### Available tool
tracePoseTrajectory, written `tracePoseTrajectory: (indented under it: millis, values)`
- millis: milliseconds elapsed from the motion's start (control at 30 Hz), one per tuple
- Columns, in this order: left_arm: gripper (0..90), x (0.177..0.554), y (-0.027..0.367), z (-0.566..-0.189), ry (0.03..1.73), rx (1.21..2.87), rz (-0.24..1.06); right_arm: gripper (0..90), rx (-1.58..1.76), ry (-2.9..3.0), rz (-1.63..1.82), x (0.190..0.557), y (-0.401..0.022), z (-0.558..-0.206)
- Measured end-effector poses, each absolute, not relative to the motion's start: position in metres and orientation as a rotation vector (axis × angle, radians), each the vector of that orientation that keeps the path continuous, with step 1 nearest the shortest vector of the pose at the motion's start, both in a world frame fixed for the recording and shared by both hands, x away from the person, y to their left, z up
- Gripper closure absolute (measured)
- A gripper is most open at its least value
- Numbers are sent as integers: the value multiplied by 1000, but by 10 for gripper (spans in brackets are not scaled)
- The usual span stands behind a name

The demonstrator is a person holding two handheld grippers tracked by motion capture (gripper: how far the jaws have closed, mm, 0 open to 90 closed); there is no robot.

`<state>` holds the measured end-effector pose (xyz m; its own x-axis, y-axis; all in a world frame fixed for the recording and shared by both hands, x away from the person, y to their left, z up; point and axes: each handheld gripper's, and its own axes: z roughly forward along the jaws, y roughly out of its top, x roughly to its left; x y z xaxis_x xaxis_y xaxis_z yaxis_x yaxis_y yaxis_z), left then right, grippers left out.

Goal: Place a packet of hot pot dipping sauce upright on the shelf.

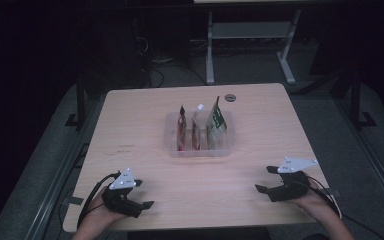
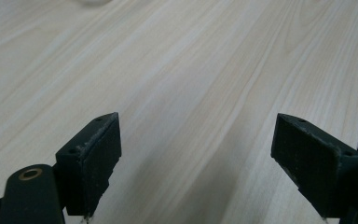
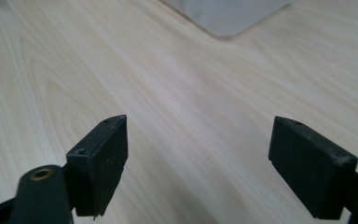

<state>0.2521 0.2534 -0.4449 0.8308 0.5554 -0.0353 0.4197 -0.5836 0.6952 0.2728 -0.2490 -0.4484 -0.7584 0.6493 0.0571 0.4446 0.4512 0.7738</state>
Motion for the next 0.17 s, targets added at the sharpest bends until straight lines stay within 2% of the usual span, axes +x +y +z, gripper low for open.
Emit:
tracePoseTrajectory:
  millis: [167]
  values:
    - [143,250,250,-442,698,2269,247,141,965,2410,1236,271,-252,-447]
